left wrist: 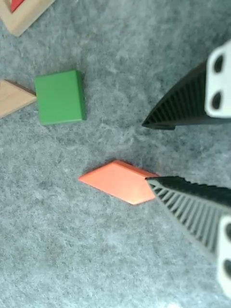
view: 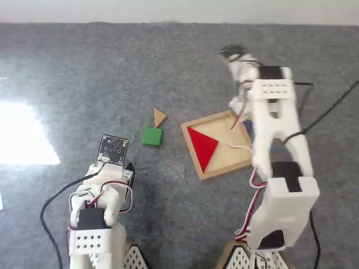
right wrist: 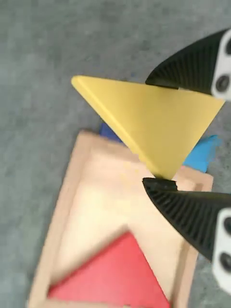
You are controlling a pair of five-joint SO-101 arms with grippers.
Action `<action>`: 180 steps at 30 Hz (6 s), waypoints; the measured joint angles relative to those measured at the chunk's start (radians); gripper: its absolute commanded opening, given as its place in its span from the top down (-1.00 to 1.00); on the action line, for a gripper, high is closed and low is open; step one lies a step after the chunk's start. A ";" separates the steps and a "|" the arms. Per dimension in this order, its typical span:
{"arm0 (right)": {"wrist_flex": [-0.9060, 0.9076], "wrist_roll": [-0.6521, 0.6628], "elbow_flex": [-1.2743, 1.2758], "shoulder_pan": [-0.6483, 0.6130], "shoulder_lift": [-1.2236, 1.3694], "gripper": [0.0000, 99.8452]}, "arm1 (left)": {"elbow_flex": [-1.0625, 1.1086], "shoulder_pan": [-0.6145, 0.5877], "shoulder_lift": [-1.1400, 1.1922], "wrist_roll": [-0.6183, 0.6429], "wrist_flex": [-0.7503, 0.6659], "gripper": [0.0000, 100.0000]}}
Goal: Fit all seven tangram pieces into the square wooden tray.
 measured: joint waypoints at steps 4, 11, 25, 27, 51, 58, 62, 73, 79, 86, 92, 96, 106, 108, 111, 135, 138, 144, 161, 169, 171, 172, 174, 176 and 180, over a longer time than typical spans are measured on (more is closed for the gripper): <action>0.000 0.206 0.000 -0.123 0.000 0.66 | 0.000 0.000 0.000 0.000 0.000 0.70; 0.075 0.589 0.020 -0.221 0.000 0.67 | 0.000 0.000 0.000 0.000 0.000 0.70; -0.023 0.784 0.172 -0.239 -0.002 0.67 | 0.000 0.000 0.000 0.000 0.000 0.70; -0.040 0.784 0.172 -0.239 -0.002 0.67 | 0.000 0.000 0.000 0.000 0.000 0.70; -0.044 0.798 0.120 -0.238 0.084 0.31 | 0.000 0.000 0.000 0.000 0.000 0.70; -0.025 0.798 0.117 -0.238 0.084 0.31 | 0.000 0.000 0.000 0.000 0.000 0.70; 0.008 0.781 0.060 -0.229 0.084 0.31 | 0.000 0.000 0.000 0.000 0.000 0.70; 0.098 0.331 -0.011 -0.064 0.018 0.31 | 0.000 0.000 0.000 0.000 0.000 0.70; 0.100 0.295 0.041 0.071 -0.038 0.31 | 0.000 0.000 0.000 0.000 0.000 0.70; -0.020 0.209 0.233 0.112 -0.038 0.31 | 0.000 0.000 0.000 0.000 0.000 0.70; -0.130 0.195 0.399 0.112 -0.038 0.31 | 0.000 0.000 0.000 0.000 0.000 0.70; -0.180 0.193 0.470 0.112 -0.063 0.31 | 0.000 0.000 0.000 0.000 0.000 0.70; -0.183 0.098 0.485 -0.014 -0.066 0.31 | 0.000 0.000 0.000 0.000 0.000 0.70; -0.183 0.044 0.485 -0.060 -0.066 0.31 | 0.000 0.000 0.000 0.000 0.000 0.70; -0.186 -0.061 0.485 -0.094 -0.066 0.31 | 0.000 0.000 0.000 0.000 0.000 0.70; -0.634 -0.671 0.058 -0.485 0.239 0.31 | 0.000 0.000 0.000 0.000 0.000 0.70; -0.651 -0.674 0.015 -0.493 0.279 0.31 | 0.000 0.000 0.000 0.000 0.000 0.70; -0.651 -0.689 -0.041 -0.500 0.331 0.31 | 0.000 0.000 0.000 0.000 0.000 0.70; -0.595 -0.741 -0.063 -0.568 0.368 0.96 | 0.000 0.000 0.000 0.000 0.000 0.70; -0.594 -0.741 -0.063 -0.560 0.368 0.96 | 0.000 0.000 0.000 0.000 0.000 0.70; -0.562 -0.741 -0.071 -0.537 0.368 0.96 | 0.000 0.000 0.000 0.000 0.000 0.70; -0.534 -0.738 -0.080 -0.520 0.367 0.96 | 0.000 0.000 0.000 0.000 0.000 0.70; -0.457 -0.704 -0.094 -0.473 0.347 0.97 | 0.000 0.000 0.000 0.000 0.000 0.70; -0.379 -0.672 -0.104 -0.410 0.307 0.97 | 0.000 0.000 0.000 0.000 0.000 0.70; -0.229 -0.611 -0.126 -0.298 0.172 0.97 | 0.000 0.000 0.000 0.000 0.000 0.70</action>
